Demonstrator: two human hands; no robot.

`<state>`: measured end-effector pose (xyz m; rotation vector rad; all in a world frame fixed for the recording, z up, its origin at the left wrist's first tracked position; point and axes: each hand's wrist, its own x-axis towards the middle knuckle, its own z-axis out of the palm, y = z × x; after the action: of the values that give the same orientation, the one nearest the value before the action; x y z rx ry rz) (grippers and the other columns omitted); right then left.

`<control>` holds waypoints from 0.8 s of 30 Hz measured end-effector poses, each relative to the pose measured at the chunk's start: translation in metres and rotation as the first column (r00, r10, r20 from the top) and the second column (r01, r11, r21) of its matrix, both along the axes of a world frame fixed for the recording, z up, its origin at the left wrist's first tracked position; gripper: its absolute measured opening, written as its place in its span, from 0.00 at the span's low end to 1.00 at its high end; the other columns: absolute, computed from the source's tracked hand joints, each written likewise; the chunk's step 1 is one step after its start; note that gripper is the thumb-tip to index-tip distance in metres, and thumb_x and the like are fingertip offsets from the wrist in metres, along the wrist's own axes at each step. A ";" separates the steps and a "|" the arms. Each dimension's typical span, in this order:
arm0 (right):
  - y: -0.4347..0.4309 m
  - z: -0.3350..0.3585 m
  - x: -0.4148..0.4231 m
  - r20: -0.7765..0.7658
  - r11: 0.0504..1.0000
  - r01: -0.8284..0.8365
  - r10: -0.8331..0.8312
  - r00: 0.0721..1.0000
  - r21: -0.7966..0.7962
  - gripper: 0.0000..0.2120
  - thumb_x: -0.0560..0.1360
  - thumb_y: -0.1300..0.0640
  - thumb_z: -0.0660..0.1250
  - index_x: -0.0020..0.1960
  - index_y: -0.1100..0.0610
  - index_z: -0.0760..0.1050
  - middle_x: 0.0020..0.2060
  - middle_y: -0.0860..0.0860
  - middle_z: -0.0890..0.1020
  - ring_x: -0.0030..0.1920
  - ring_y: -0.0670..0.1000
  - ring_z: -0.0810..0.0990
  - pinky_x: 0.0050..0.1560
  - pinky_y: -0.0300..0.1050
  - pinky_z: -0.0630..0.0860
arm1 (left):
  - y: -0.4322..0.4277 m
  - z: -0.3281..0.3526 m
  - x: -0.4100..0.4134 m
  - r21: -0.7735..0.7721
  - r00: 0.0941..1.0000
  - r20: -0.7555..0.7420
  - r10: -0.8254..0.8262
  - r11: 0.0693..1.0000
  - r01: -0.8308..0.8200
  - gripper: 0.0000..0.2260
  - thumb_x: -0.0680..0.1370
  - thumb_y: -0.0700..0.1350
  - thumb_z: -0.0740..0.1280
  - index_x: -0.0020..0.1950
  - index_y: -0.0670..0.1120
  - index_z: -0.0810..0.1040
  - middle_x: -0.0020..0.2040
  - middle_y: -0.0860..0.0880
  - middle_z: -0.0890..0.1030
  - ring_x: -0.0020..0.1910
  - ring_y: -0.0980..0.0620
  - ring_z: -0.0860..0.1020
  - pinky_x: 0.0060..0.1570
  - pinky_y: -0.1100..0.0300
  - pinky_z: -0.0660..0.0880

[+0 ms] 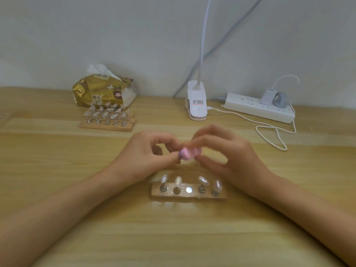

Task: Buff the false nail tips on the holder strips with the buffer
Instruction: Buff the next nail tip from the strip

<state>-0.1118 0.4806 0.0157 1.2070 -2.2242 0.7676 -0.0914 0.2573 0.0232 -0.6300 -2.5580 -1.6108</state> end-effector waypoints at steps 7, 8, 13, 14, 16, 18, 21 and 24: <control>-0.002 0.000 0.002 -0.010 1.000 0.005 -0.005 1.000 -0.004 0.09 0.75 0.66 0.73 0.54 0.59 0.83 0.48 0.52 0.79 0.49 0.48 0.80 0.52 0.42 0.77 | 0.000 0.000 -0.001 -0.002 1.000 0.003 -0.003 1.000 0.003 0.02 0.73 0.47 0.75 0.41 0.52 0.85 0.33 0.59 0.81 0.24 0.58 0.65 0.25 0.69 0.61; 0.000 0.001 0.000 0.014 0.999 0.040 -0.040 0.999 -0.025 0.09 0.75 0.67 0.74 0.54 0.60 0.83 0.48 0.52 0.79 0.48 0.47 0.80 0.52 0.43 0.77 | 0.000 -0.001 -0.001 -0.008 1.000 -0.002 -0.007 1.000 0.007 0.02 0.73 0.45 0.74 0.41 0.51 0.85 0.34 0.58 0.82 0.24 0.59 0.66 0.25 0.69 0.62; 0.003 0.005 0.003 -0.018 0.997 0.016 -0.018 1.000 -0.071 0.08 0.76 0.65 0.73 0.55 0.60 0.82 0.49 0.53 0.79 0.49 0.49 0.80 0.52 0.42 0.77 | 0.000 0.000 0.000 -0.005 1.000 -0.005 -0.022 1.000 0.022 0.03 0.74 0.45 0.74 0.40 0.51 0.84 0.35 0.56 0.83 0.24 0.58 0.66 0.26 0.68 0.63; 0.000 0.002 0.004 -0.008 0.999 -0.011 0.010 1.000 -0.034 0.08 0.76 0.66 0.73 0.54 0.60 0.82 0.49 0.53 0.79 0.49 0.49 0.80 0.52 0.43 0.77 | -0.001 0.000 0.000 -0.005 1.000 -0.004 -0.016 1.000 0.016 0.03 0.74 0.45 0.74 0.40 0.51 0.84 0.33 0.58 0.82 0.24 0.58 0.66 0.25 0.68 0.62; 0.001 0.002 0.000 0.073 0.998 0.049 -0.046 0.996 -0.043 0.08 0.76 0.67 0.73 0.53 0.60 0.82 0.48 0.52 0.79 0.48 0.48 0.80 0.51 0.47 0.78 | -0.001 -0.001 0.000 -0.012 1.000 -0.008 -0.016 1.000 0.016 0.03 0.74 0.44 0.74 0.40 0.50 0.84 0.35 0.57 0.83 0.24 0.58 0.66 0.25 0.68 0.63; 0.006 0.006 -0.002 0.085 0.988 0.111 -0.103 0.991 -0.103 0.09 0.75 0.67 0.73 0.54 0.60 0.82 0.48 0.52 0.79 0.47 0.47 0.80 0.51 0.48 0.77 | -0.001 -0.001 0.001 -0.017 1.000 -0.007 -0.020 1.000 0.020 0.04 0.74 0.43 0.73 0.40 0.51 0.84 0.39 0.54 0.85 0.24 0.58 0.66 0.26 0.68 0.64; 0.000 0.003 0.004 0.016 0.999 0.018 -0.018 1.000 -0.044 0.09 0.75 0.66 0.73 0.54 0.58 0.82 0.48 0.51 0.79 0.49 0.47 0.80 0.52 0.42 0.77 | 0.000 0.000 0.001 -0.012 1.000 0.005 -0.007 1.000 0.007 0.03 0.74 0.44 0.74 0.40 0.51 0.84 0.38 0.54 0.84 0.25 0.56 0.67 0.25 0.67 0.63; 0.003 0.003 -0.001 0.097 0.994 0.097 -0.092 0.991 -0.041 0.09 0.75 0.67 0.73 0.54 0.59 0.82 0.48 0.51 0.79 0.47 0.48 0.80 0.51 0.48 0.77 | 0.000 0.000 0.000 -0.023 1.000 0.003 -0.004 1.000 0.004 0.04 0.74 0.44 0.73 0.40 0.52 0.84 0.40 0.54 0.85 0.26 0.53 0.70 0.25 0.66 0.65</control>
<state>-0.1132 0.4839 0.0186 1.0554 -2.3095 0.8497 -0.0912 0.2570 0.0232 -0.6347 -2.5831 -1.5867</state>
